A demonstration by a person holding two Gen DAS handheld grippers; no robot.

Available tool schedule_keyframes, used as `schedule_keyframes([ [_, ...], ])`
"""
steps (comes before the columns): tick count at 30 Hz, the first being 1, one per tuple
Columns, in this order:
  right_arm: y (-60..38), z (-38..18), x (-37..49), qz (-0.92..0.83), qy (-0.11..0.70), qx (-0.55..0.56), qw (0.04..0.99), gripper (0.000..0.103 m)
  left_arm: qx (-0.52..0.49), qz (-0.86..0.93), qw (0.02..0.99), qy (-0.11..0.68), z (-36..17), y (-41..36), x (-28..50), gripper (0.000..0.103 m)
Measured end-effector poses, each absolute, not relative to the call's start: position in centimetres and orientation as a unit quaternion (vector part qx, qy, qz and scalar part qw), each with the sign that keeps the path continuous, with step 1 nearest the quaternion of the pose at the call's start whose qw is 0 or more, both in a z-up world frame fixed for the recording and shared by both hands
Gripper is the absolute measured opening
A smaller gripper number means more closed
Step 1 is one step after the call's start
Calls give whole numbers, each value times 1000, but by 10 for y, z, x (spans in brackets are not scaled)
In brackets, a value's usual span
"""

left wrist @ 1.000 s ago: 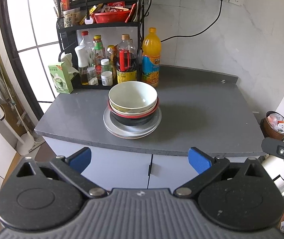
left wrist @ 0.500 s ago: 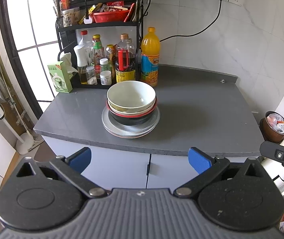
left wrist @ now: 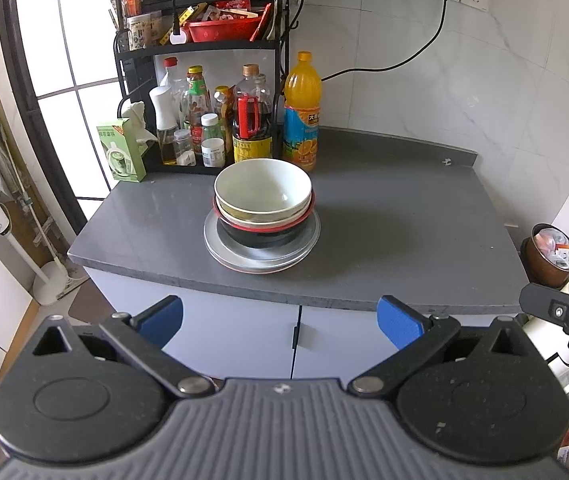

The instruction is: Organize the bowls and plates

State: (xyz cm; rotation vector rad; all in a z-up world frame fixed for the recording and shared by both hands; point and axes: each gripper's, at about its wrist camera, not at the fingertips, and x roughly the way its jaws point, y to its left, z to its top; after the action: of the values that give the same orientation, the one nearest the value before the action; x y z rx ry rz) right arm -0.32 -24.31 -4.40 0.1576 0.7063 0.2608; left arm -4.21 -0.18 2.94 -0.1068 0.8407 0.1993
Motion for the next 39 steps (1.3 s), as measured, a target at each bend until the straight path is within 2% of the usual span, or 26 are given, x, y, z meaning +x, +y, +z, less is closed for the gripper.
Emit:
schedule_keyframes([
  [39, -244, -43, 12, 118, 350, 69, 927, 103, -58, 97, 903, 414, 28, 7, -24, 102],
])
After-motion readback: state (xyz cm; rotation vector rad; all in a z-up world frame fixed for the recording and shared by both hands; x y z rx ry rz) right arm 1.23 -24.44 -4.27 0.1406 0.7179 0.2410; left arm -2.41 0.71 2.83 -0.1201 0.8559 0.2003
